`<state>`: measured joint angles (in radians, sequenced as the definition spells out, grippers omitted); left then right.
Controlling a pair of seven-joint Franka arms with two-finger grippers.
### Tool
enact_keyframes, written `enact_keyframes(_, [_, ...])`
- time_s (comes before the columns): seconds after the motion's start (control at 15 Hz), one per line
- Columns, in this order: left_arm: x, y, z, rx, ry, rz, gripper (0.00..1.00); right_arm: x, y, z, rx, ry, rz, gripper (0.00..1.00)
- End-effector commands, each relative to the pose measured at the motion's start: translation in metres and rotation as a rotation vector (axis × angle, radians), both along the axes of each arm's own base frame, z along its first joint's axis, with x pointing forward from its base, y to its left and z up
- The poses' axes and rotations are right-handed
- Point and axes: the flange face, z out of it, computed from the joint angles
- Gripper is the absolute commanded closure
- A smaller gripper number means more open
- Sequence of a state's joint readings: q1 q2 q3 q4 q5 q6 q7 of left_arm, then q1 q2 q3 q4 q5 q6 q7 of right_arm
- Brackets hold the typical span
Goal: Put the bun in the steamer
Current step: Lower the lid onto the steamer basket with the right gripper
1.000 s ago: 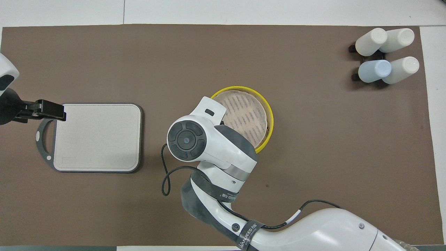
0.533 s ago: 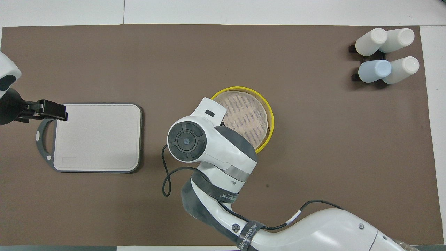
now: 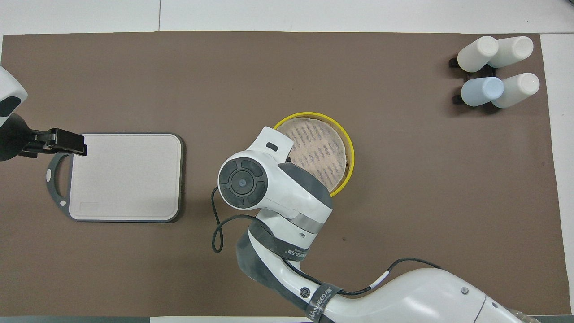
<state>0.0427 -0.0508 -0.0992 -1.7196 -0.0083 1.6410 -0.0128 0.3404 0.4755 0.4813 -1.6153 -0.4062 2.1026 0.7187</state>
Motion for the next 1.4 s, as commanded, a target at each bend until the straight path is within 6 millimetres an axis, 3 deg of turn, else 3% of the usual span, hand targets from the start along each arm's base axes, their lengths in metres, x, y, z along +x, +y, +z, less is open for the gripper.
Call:
enact_keyframes(0.0, [-0.006, -0.001, 0.004, -0.013, -0.013, -0.01, 0.0, -0.005, -0.005, 0.006, 0.01, -0.032, 0.0, 1.0])
enact_keyframes(0.6, [-0.006, -0.001, 0.004, -0.013, -0.012, -0.01, 0.0, -0.006, -0.007, 0.003, 0.008, -0.026, -0.031, 0.98])
enact_keyframes(0.73, [-0.006, -0.001, 0.004, -0.013, -0.012, -0.01, 0.0, -0.006, -0.007, 0.002, 0.009, -0.023, -0.035, 0.69])
enact_keyframes(0.87, [-0.006, -0.002, 0.004, -0.013, -0.013, -0.012, 0.0, -0.003, -0.01, 0.003, 0.012, -0.022, -0.044, 0.21])
enact_keyframes(0.93, [-0.006, -0.002, 0.004, -0.013, -0.012, -0.012, 0.0, -0.002, -0.011, 0.003, 0.012, -0.022, -0.044, 0.06])
enact_keyframes(1.0, [-0.006, -0.002, 0.004, -0.013, -0.013, -0.012, 0.0, -0.001, -0.012, 0.004, 0.014, -0.022, -0.049, 0.0])
enact_keyframes(1.2, [-0.006, -0.002, 0.004, -0.013, -0.012, -0.01, 0.0, 0.004, -0.017, 0.015, 0.007, -0.023, -0.064, 0.0])
enact_keyframes(1.33, [-0.006, -0.002, 0.003, -0.012, -0.01, -0.01, 0.0, 0.024, -0.04, 0.035, 0.0, -0.036, -0.104, 0.0])
